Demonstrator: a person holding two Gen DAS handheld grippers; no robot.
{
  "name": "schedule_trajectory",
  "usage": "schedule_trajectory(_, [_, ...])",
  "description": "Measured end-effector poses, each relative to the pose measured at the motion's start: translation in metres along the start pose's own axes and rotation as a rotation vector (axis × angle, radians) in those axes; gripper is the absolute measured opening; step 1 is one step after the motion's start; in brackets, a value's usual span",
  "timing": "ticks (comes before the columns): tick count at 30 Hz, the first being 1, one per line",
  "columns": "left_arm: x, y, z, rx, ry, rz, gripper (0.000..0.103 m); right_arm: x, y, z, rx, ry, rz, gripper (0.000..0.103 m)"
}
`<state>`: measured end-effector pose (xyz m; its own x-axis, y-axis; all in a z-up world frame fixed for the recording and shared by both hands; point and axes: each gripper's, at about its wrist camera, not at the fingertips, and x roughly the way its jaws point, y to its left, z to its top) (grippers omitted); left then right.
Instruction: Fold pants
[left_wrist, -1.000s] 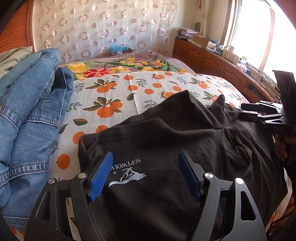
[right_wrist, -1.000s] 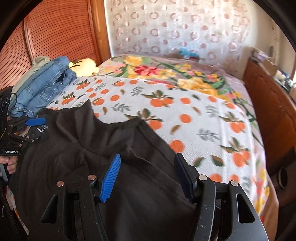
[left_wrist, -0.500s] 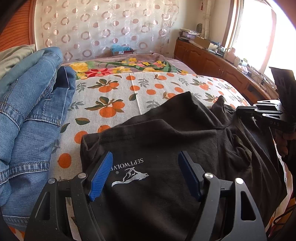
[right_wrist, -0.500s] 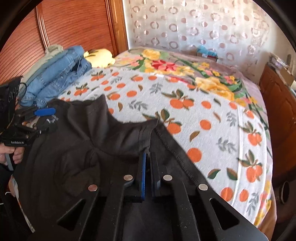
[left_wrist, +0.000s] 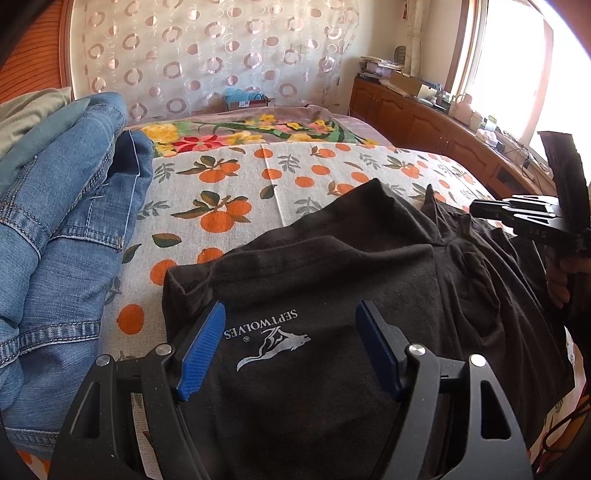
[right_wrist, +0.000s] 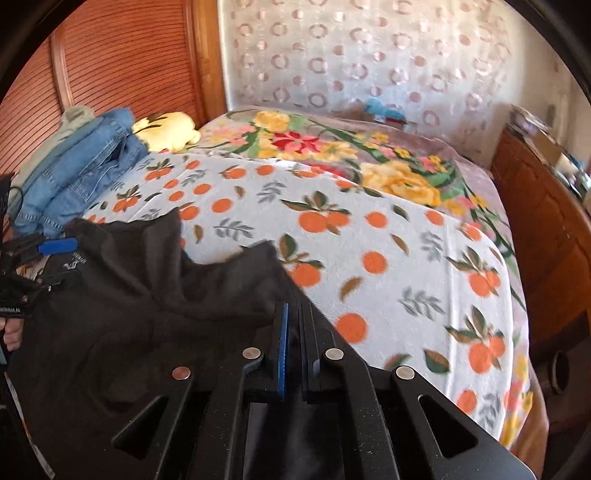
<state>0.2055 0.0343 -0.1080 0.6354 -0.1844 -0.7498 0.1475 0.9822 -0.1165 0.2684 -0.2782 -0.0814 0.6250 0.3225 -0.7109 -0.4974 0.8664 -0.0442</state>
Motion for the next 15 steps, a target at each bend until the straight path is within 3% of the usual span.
schedule_trajectory(7, [-0.002, -0.003, -0.001, 0.011, -0.016, 0.019, 0.074, -0.046, 0.003, -0.024, 0.059, -0.043, -0.018, 0.015])
schedule_trajectory(15, [-0.024, -0.008, -0.003, 0.039, -0.077, 0.051, 0.074, -0.086, 0.025, -0.076, 0.121, -0.057, -0.027, 0.021])
